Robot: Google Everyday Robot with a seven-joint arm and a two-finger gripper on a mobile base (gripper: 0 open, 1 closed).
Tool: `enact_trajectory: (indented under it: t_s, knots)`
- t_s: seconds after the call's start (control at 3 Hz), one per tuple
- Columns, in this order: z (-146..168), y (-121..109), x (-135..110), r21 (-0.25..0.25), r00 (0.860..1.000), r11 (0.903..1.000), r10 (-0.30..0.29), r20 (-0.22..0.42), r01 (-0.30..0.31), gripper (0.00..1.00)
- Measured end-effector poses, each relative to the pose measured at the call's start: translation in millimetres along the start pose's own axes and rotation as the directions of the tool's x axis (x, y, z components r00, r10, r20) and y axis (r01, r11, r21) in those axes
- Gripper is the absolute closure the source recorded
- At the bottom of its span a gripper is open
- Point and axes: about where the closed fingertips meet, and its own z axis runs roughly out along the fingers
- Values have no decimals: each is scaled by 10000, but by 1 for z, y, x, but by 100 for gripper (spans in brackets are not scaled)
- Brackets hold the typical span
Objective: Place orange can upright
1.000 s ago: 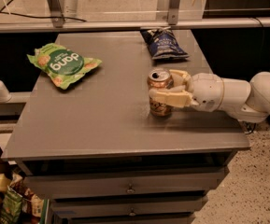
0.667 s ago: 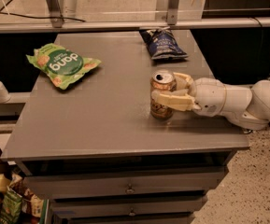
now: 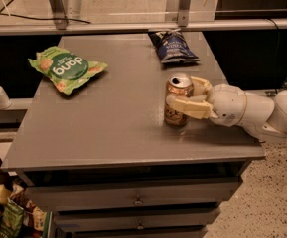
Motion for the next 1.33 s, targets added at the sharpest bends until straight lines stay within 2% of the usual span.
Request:
enact_trajectory:
  t_s: [0.67,1.0,1.33]
  knots:
    - [-1,1,0,-50,10000,10000,-12,-89,11,5]
    - [1,2,-3,-176,9997,9998,-79,-227,75,0]
    - [3,-1,-12,-431,9979,9989,-193,-615,166,0]
